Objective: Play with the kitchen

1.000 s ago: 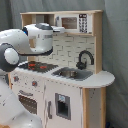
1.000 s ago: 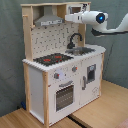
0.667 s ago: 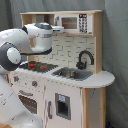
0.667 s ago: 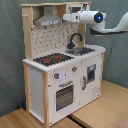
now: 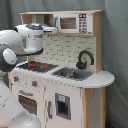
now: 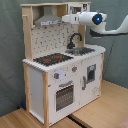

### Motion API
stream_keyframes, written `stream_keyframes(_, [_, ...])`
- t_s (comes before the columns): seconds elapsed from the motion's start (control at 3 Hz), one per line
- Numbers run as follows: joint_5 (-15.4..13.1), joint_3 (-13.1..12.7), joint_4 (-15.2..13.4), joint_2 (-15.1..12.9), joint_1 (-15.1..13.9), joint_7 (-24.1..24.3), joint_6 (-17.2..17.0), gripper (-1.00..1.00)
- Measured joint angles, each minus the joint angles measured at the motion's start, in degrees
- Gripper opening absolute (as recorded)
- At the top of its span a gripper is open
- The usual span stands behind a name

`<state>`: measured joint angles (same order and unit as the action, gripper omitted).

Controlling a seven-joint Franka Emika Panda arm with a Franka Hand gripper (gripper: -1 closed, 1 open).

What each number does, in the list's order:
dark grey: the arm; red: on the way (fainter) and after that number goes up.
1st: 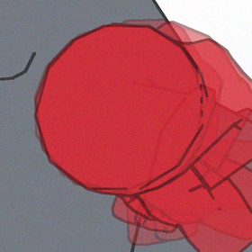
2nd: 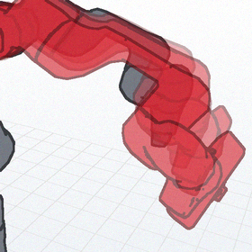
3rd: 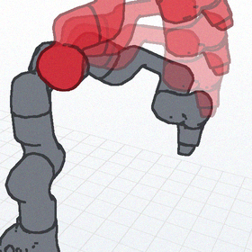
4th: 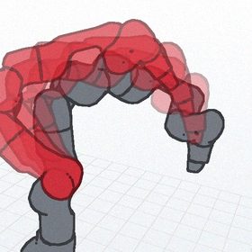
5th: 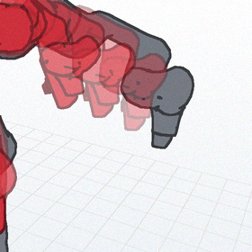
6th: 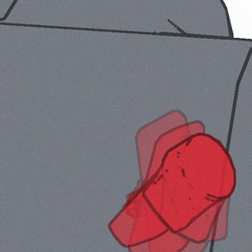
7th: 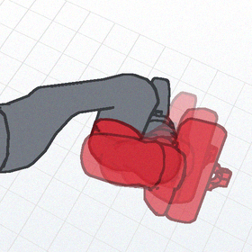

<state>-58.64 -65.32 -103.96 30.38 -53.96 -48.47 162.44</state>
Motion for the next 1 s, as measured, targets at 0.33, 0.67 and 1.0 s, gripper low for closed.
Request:
stream_keyframes(0.33, [0.00,1.12,-2.23,1.13,3.69,1.62,-3.33,1.00])
stream_keyframes(0.67, [0.00,4.37,-4.81,2.28,4.72,3.79,-6.33,1.00])
stream_keyframes(1.0, [0.00,2.33,-1.53,1.06,0.17,3.91,-6.66,1.00])
